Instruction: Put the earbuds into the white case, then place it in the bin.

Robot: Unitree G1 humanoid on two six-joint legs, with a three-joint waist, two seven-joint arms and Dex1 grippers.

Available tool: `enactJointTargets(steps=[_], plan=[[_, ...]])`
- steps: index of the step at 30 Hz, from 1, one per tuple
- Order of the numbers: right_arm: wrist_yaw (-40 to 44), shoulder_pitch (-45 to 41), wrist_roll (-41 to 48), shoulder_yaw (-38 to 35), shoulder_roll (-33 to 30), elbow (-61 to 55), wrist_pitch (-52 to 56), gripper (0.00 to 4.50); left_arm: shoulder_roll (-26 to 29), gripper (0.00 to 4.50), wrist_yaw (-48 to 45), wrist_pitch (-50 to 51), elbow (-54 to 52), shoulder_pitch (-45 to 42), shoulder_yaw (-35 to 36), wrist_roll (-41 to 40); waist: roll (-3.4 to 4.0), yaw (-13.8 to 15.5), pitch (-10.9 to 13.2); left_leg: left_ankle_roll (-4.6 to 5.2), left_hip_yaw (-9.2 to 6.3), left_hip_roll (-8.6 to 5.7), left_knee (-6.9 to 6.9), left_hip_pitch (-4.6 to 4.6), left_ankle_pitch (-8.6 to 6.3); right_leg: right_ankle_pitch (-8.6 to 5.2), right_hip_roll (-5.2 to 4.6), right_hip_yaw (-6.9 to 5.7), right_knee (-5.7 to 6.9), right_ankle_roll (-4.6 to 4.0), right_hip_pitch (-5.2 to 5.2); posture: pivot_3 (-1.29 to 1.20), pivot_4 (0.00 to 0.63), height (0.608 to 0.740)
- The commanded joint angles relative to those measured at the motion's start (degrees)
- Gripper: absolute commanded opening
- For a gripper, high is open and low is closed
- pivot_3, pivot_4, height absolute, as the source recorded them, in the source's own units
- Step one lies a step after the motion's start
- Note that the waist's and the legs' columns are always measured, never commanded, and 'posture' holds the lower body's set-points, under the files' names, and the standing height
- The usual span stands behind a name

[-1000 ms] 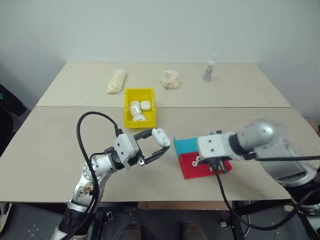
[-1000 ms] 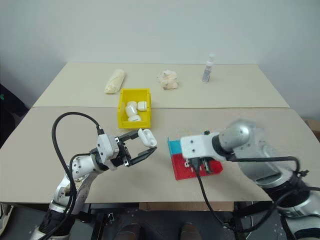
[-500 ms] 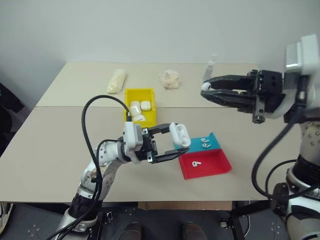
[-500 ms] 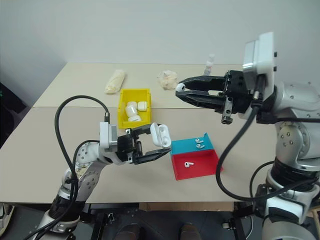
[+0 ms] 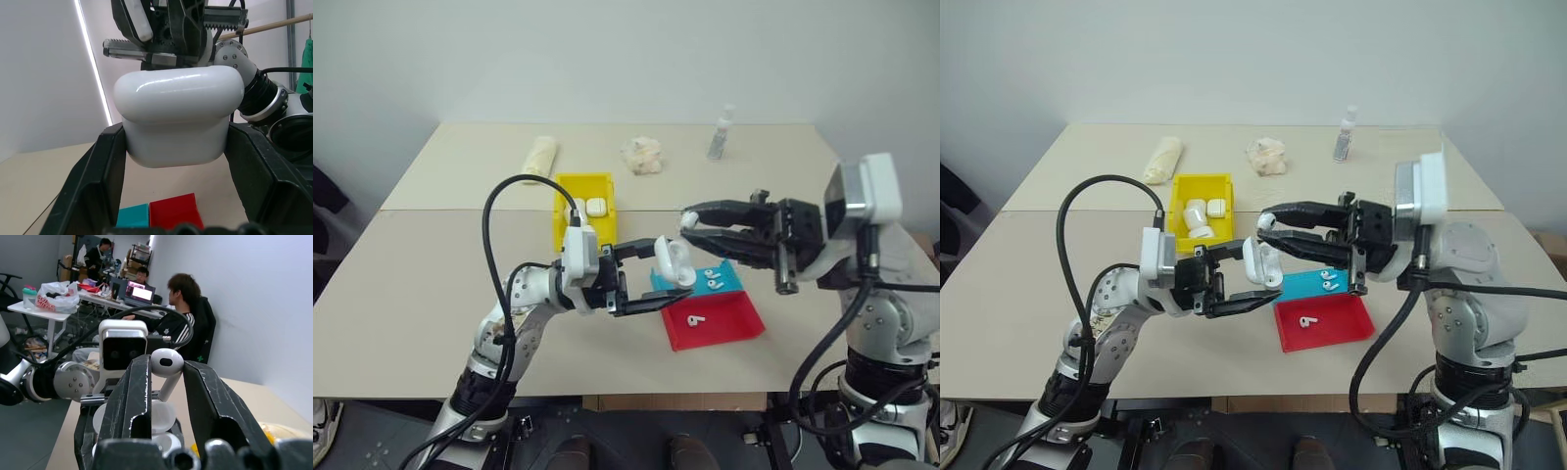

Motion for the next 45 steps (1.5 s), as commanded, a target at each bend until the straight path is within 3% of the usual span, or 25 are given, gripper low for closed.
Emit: enactJointTargets(steps=[1, 24, 29, 45], plan=[[0.7, 0.5, -0.9, 1.4, -1.1, 0.5, -3.6, 1.19, 0.1, 2.76, 0.1, 0.1, -2.5, -0.3, 0.8, -0.6, 0.0, 0.0, 0.0, 0.0, 0.0, 0.0, 0.0, 0.0, 0.0, 0.0, 0.0, -0.01, -0.01, 0.0, 0.0, 0.0, 0.15, 0.74], [0.3, 3.5, -4.9, 5.9, -3.4, 4.4, -12.8, 1.19, -0.3, 2.76, 0.0, -0.6, -2.0, -0.3, 0.3, 0.3, 0.0, 0.1, 0.0, 0.0, 0.0, 0.0, -0.01, 0.0, 0.0, 0.0, 0.0, 0.0, -0.17, 0.0, 0.0, 0.0, 0.15, 0.74], [0.6, 3.6, -6.5, 6.9, -3.7, 4.4, -15.6, 2.38, -0.3, 2.76, 0.2, -0.5, -1.9, -0.2, 0.3, 0.7, 0.0, 0.0, 0.0, 0.0, 0.0, 0.0, -0.01, 0.0, 0.0, 0.0, 0.0, 0.0, -0.17, 0.0, 0.0, 0.0, 0.15, 0.74], [5.0, 3.2, -4.5, 6.3, -7.3, 5.8, -16.6, 2.38, -0.6, 2.76, 0.1, -1.7, -0.7, 0.6, 0.2, 2.6, 0.0, 0.1, 0.0, 0.0, 0.0, 0.0, 0.0, 0.0, 0.0, 0.0, 0.0, 0.0, -0.18, 0.0, 0.0, 0.0, 0.15, 0.74]])
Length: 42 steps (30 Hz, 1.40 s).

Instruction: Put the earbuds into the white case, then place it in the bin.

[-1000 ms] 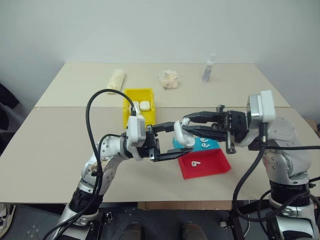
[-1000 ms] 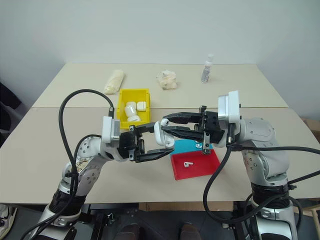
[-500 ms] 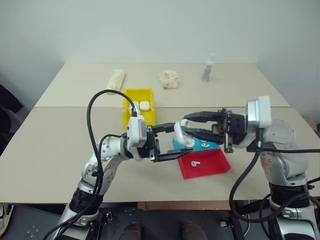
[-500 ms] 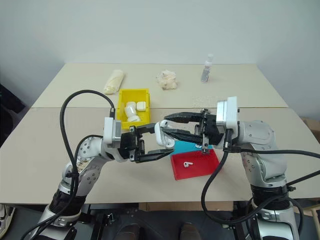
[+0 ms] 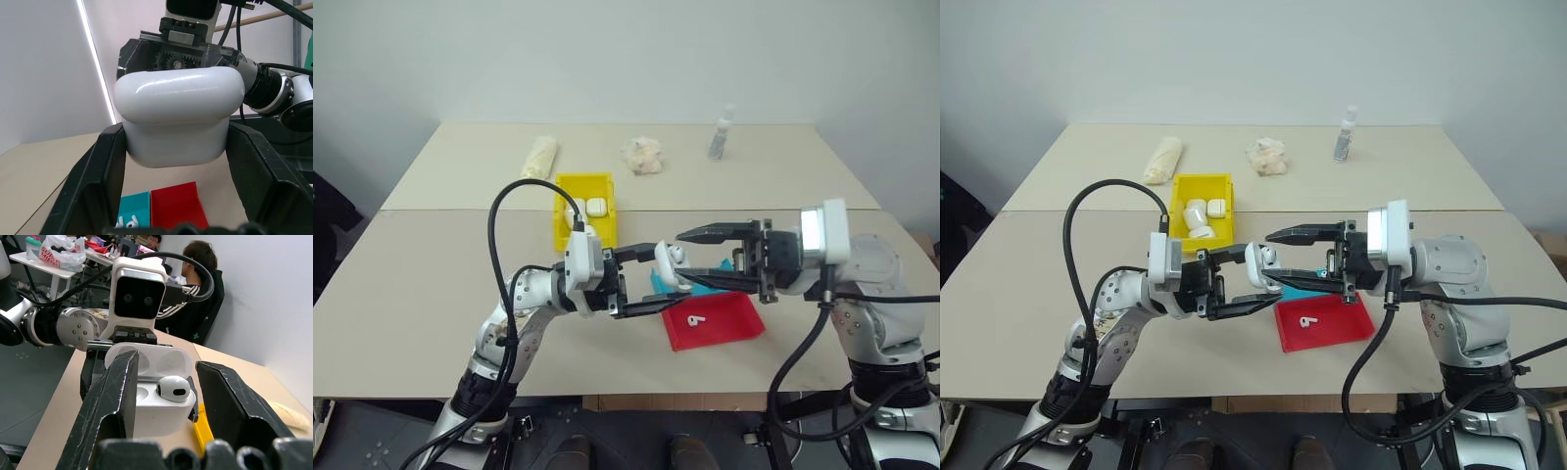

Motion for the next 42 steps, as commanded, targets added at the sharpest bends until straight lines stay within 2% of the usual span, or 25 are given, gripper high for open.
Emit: enactJointTargets(steps=[1, 3, 7, 10, 12, 18, 22, 27, 42], plan=[[0.8, -0.9, 1.0, -0.7, -1.3, -0.1, -0.7, 2.38, -0.1, 2.76, 0.2, -1.4, -1.2, 0.1, 0.6, 0.4, 0.0, 0.0, 0.0, 0.0, 0.0, 0.0, 0.0, 0.0, 0.0, 0.0, 0.0, 0.0, 0.0, 0.0, 0.0, 0.0, 0.15, 0.74], [0.1, -2.4, 1.9, -2.1, -2.4, 0.7, 0.8, 2.38, 0.8, 2.76, 0.3, -1.0, -0.9, 0.6, 0.9, 1.0, 0.0, 0.0, 0.0, 0.0, 0.0, 0.0, 0.0, -0.01, 0.0, 0.0, 0.0, 0.0, -0.01, 0.0, 0.0, 0.0, 0.15, 0.74], [-0.3, -9.5, -0.4, -1.6, -9.5, 5.6, 7.7, 2.38, 5.7, 2.76, -2.7, -2.7, 0.6, 3.5, 2.4, 2.8, 0.12, -0.2, 0.1, 0.0, 0.04, 0.0, -0.02, 0.05, 0.0, 0.0, 0.0, 0.05, 0.03, 0.0, -0.01, 0.0, 0.15, 0.74], [3.2, -16.7, -12.9, 8.0, -15.1, 12.5, 5.4, 2.38, 9.2, 2.76, -4.6, -5.0, 1.7, 6.7, 3.3, 4.1, 0.17, -0.3, 0.1, 0.02, 0.06, 0.05, -0.09, 0.08, -0.01, -0.03, 0.04, 0.03, 0.0, -0.06, -0.02, 0.0, 0.15, 0.74], [6.4, -21.5, -22.2, 15.8, -16.6, 17.8, 1.2, 2.38, 10.1, 2.76, -4.1, -5.7, 1.7, 8.5, 3.8, 5.0, 0.18, -0.4, 0.1, 0.02, 0.11, 0.06, -0.09, 0.08, -0.01, -0.04, 0.04, 0.04, -0.02, -0.06, -0.03, 0.0, 0.15, 0.74], [10.2, -34.7, -42.8, 32.7, -10.5, 37.0, -12.2, 2.38, 10.1, 2.76, -1.2, -5.8, -0.6, 12.7, 4.1, 6.2, 0.19, -0.4, 0.1, 0.0, 0.21, 0.06, -0.07, -0.09, 0.0, -0.03, 0.03, 0.06, 0.02, -0.06, -0.25, 0.0, 0.15, 0.74], [8.9, -39.8, -51.2, 38.2, -6.1, 49.5, -19.9, 2.38, 10.1, 2.76, 0.4, -5.2, -3.2, 15.1, 4.0, 6.6, 0.19, -0.4, 0.1, -0.24, 0.26, 0.04, -0.04, -0.58, 0.14, -0.02, 0.01, 0.22, 0.3, -0.06, -0.9, 0.0, 0.15, 0.74], [9.3, -42.6, -55.8, 40.3, -2.8, 59.1, -25.2, 2.38, 10.8, 2.76, 2.5, -3.9, -6.7, 17.9, 4.2, 6.5, 0.21, -0.2, 0.1, -0.24, 0.27, 0.02, -0.05, -0.63, 0.14, -0.01, -0.02, 0.19, 0.28, -0.06, -0.91, 0.0, 0.15, 0.74], [6.0, -43.3, -61.4, 39.3, 0.1, 69.1, -31.8, 2.38, 10.7, 2.76, 4.6, -3.2, -8.1, 18.5, 3.4, 7.1, 0.23, -0.7, 0.1, -0.25, 0.28, 0.04, -0.11, -0.5, 0.14, -0.01, 0.0, 0.22, 0.3, -0.08, -0.89, 0.0, 0.15, 0.74]])
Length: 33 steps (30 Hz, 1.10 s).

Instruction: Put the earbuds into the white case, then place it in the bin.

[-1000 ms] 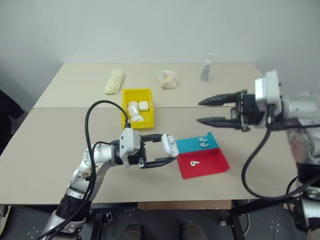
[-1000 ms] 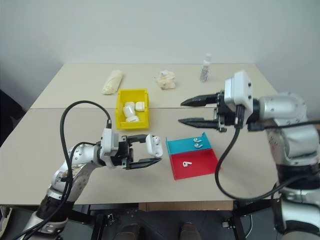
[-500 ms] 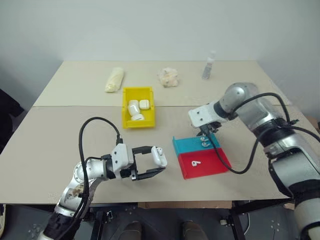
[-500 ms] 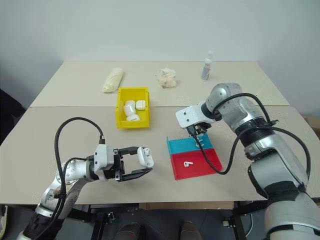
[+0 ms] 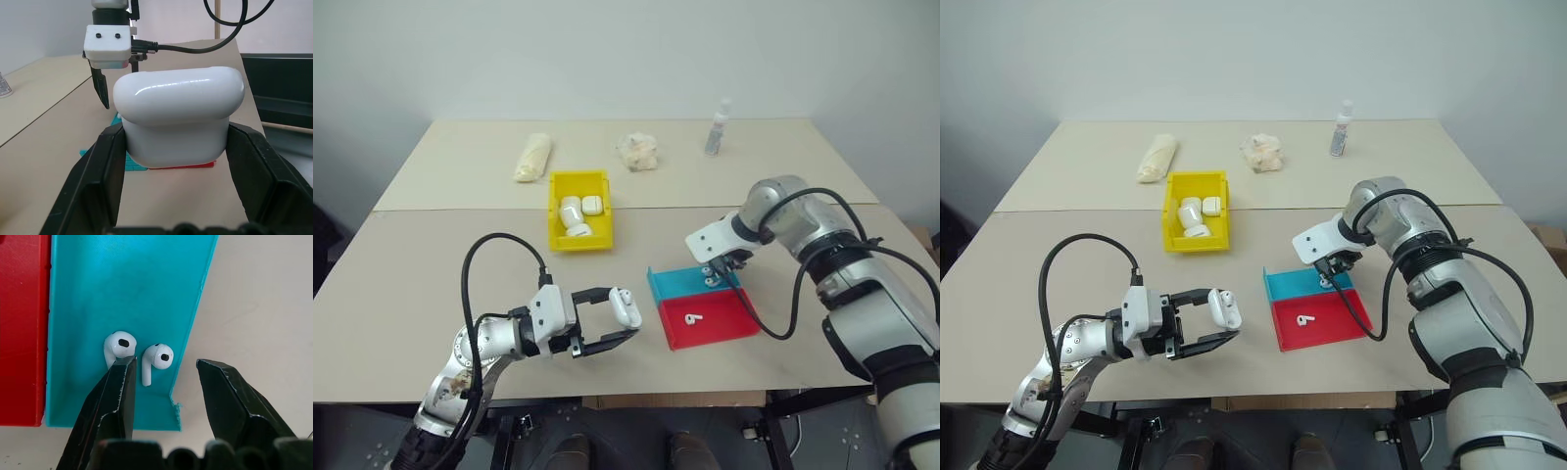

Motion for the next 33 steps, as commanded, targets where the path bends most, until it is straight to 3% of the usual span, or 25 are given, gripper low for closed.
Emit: enactJointTargets(steps=[1, 18, 22, 33], plan=[[-0.7, -2.1, -0.6, -1.3, 0.1, 0.8, -1.7, 2.38, -0.1, 2.76, 0.4, -0.6, -2.2, 0.2, 0.0, 0.1, 0.0, 0.0, 0.0, 0.0, 0.0, 0.0, 0.0, 0.0, 0.0, 0.0, 0.0, 0.0, 0.0, 0.0, 0.0, 0.0, 0.15, 0.74], [-2.6, -2.6, -3.0, -1.3, 1.8, 5.4, -3.4, 2.38, -0.1, 2.76, 1.2, -0.7, -2.5, 0.7, -0.1, 0.8, 0.0, -0.8, 0.0, -0.01, -0.02, 0.0, -0.01, 0.0, 0.0, 0.0, 0.0, 0.0, 0.02, 0.0, 0.0, 0.0, 0.15, 0.74], [-2.6, -2.2, -2.9, -1.6, 1.8, 5.4, -3.6, 1.56, -0.2, 2.76, 1.2, -0.8, -2.4, 0.6, -0.1, 1.1, 0.01, -0.9, 0.0, -0.01, -0.02, 0.0, -0.01, 0.02, 0.01, 0.0, 0.0, 0.0, 0.02, 0.0, 0.01, 0.0, 0.15, 0.74], [-2.7, -1.6, -2.7, -2.1, 2.0, 5.1, -3.6, 1.56, -0.2, 2.76, 1.1, -0.9, -2.2, 0.4, -0.3, 1.4, 0.01, -1.0, 0.0, -0.01, -0.03, 0.01, -0.02, 0.02, 0.01, 0.0, 0.0, 0.0, 0.03, -0.01, 0.0, 0.0, 0.15, 0.74]])
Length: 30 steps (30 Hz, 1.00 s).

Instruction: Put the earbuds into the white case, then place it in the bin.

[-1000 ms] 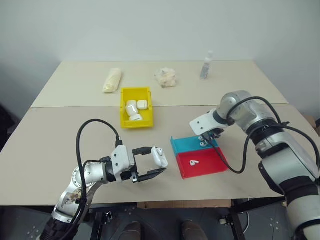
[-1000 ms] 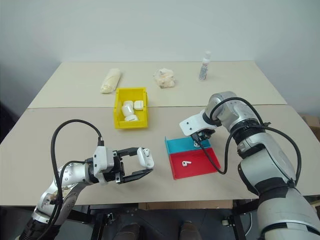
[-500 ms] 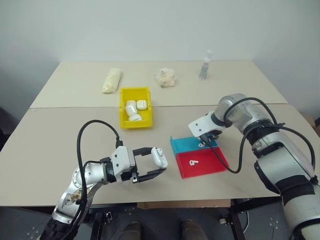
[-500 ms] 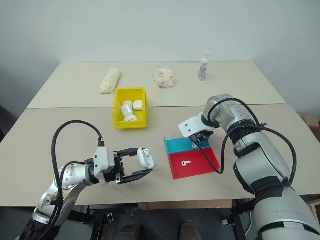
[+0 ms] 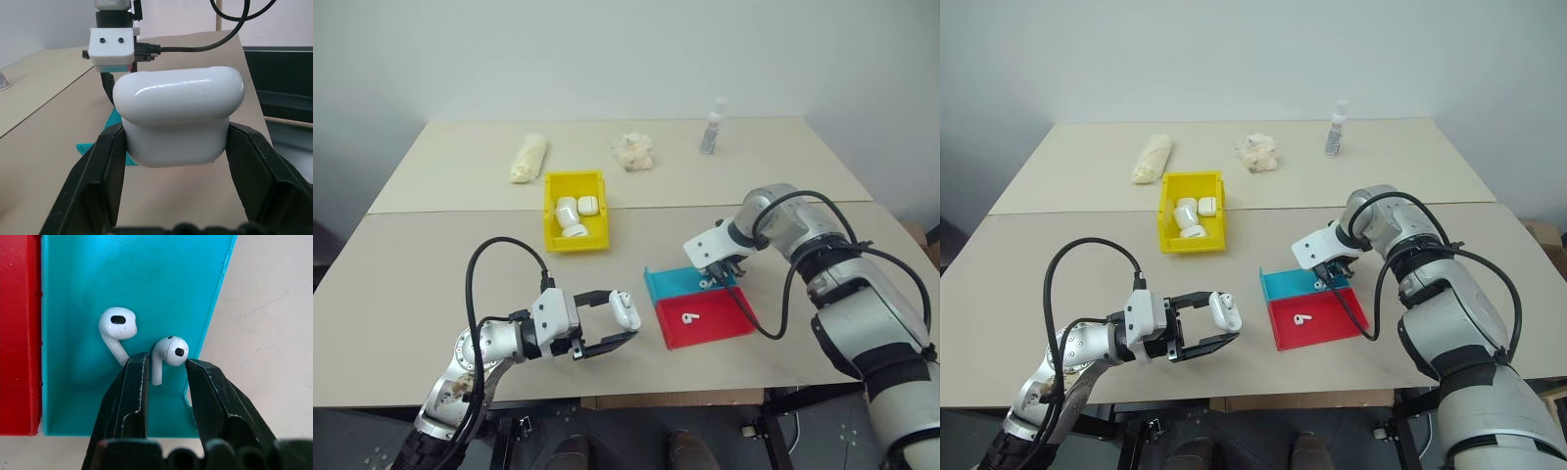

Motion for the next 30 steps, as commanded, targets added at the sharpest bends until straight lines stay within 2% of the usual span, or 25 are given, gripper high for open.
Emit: enactJointTargets(steps=[1, 18, 20, 29, 30], plan=[[-0.3, -0.9, 0.4, -1.5, -0.1, -0.7, -0.7, 1.56, -0.2, 2.76, 0.2, -0.9, -2.2, -0.5, 0.1, -0.3, 0.0, 0.0, 0.0, 0.0, 0.0, 0.0, 0.0, 0.0, 0.0, 0.0, 0.0, 0.0, 0.0, 0.0, 0.0, 0.0, 0.15, 0.74], [-0.7, -0.8, -0.2, -0.9, 0.3, 0.8, -3.2, 1.56, -0.2, 2.76, 0.8, -1.5, -2.1, -0.1, -0.2, 0.3, 0.01, 0.0, 0.0, -0.01, 0.0, 0.0, 0.0, 0.03, 0.0, 0.0, 0.0, 0.0, 0.01, 0.0, 0.02, 0.0, 0.15, 0.74], [-1.0, -0.7, -0.3, -1.0, 0.3, 0.8, -3.3, 1.19, -0.3, 2.76, 0.8, -1.6, -2.0, -0.3, -0.2, 0.3, 0.01, 0.0, 0.0, -0.01, -0.01, 0.01, 0.0, 0.04, 0.01, 0.0, 0.01, 0.0, 0.01, 0.0, 0.02, 0.0, 0.15, 0.74], [-1.1, -0.5, -0.3, -1.0, 0.3, 0.8, -3.3, 1.19, -0.4, 2.76, 0.8, -1.7, -1.8, -0.5, -0.4, 0.4, 0.02, 0.0, 0.0, -0.01, 0.0, 0.01, 0.0, 0.05, 0.0, 0.0, 0.01, 0.0, 0.01, 0.0, 0.03, 0.0, 0.15, 0.74], [-1.2, -0.5, -0.3, -1.0, 0.3, 0.8, -3.3, 1.03, -0.4, 2.76, 0.8, -1.7, -1.8, -0.5, -0.4, 0.4, 0.02, 0.0, 0.0, -0.01, 0.0, 0.01, 0.0, 0.05, 0.0, 0.0, 0.01, 0.0, 0.01, 0.0, 0.03, 0.0, 0.15, 0.74]])
